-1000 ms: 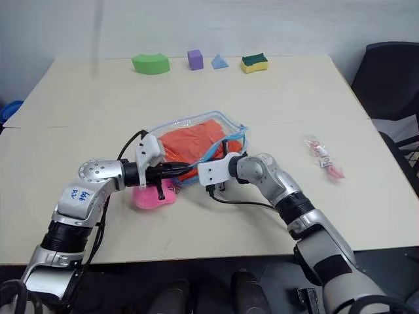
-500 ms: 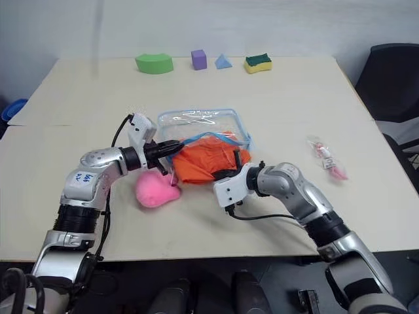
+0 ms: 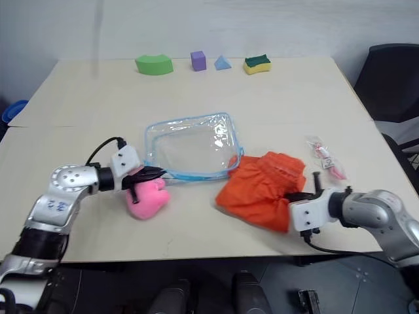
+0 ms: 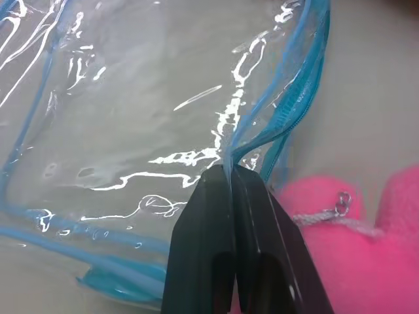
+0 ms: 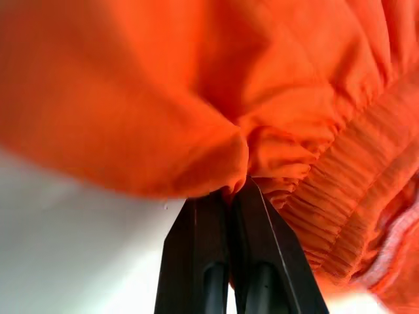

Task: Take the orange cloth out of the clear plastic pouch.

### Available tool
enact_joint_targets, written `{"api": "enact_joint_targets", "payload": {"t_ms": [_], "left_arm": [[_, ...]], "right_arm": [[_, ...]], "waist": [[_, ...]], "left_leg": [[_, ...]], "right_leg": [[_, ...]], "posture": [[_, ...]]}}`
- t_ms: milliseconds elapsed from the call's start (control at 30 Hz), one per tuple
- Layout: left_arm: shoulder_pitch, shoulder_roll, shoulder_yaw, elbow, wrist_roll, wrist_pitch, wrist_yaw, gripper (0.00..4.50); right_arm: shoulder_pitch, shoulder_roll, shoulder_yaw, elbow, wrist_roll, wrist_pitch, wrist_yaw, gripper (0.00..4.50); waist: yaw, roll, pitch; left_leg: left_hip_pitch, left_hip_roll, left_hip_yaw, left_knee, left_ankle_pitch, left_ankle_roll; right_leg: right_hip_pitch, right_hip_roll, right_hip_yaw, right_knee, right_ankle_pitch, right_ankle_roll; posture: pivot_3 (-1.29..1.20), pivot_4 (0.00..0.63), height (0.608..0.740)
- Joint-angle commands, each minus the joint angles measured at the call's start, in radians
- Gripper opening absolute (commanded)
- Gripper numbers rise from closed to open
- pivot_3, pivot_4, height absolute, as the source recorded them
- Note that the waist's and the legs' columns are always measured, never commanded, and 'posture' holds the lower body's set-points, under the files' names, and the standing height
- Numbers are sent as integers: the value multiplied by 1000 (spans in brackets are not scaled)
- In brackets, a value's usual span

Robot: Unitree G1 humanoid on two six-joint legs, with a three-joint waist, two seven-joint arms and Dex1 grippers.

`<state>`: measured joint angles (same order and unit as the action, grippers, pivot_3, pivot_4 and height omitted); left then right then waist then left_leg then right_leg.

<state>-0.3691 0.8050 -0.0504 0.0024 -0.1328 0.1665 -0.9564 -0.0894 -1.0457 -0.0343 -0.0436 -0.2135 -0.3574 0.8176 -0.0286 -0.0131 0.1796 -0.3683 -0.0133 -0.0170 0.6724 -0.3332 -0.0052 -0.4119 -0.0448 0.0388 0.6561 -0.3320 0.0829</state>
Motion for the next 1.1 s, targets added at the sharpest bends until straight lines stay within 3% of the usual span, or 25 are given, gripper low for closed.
{"api": "enact_joint_targets", "payload": {"t_ms": [33,267,367,467,633,933,1033,1100], "left_arm": [[60,65,37,-32,1,-45,-54,0],[39,93,57,59,36,-89,-29,0],[61,82,49,-11,-34,-61,-94,0],[86,57,24,-95,-80,-25,-130,0],[56,11,-18,-124,-63,21,-115,0],[72,34,10,-113,-71,54,-132,0],[97,52,29,-106,-76,63,-132,699],[107,57,47,-108,-95,79,-136,1284]], "right_arm": [[13,33,-82,14,14,92,-72,27],[96,51,-103,-3,5,119,-113,27],[54,98,-64,-36,12,166,-128,27],[-38,215,11,-118,49,257,-124,27],[-139,330,124,-176,48,340,-84,27],[-203,328,169,-64,-46,333,-125,27],[-196,316,139,-54,-11,348,-104,734],[-183,306,120,-70,19,361,-85,1433]], "waist": [[0,0,0],[3,0,0],[0,0,0],[-8,0,0],[2,1,0],[3,0,0],[0,0,0],[-1,1,0]], "left_leg": [[0,0,0,0,0,0],[0,0,0,-4,-1,3],[0,0,0,-4,-2,5],[0,0,0,-5,-1,4],[0,1,0,-4,1,1],[-1,-1,-1,-4,1,1],[-1,0,-1,-4,1,1],[-1,0,0,-5,1,1]], "right_leg": [[0,0,0,0,0,0],[0,0,0,-1,0,0],[0,0,0,-1,0,0],[-1,1,0,0,0,0],[-2,1,0,1,0,0],[-2,0,-1,1,0,0],[-2,0,-1,1,0,0],[-2,0,-1,1,0,0]], "posture": [[0,150,740],[0,150,740],[0,150,740],[0,150,740],[0,150,740],[0,150,740],[0,150,740],[0,150,740]]}}
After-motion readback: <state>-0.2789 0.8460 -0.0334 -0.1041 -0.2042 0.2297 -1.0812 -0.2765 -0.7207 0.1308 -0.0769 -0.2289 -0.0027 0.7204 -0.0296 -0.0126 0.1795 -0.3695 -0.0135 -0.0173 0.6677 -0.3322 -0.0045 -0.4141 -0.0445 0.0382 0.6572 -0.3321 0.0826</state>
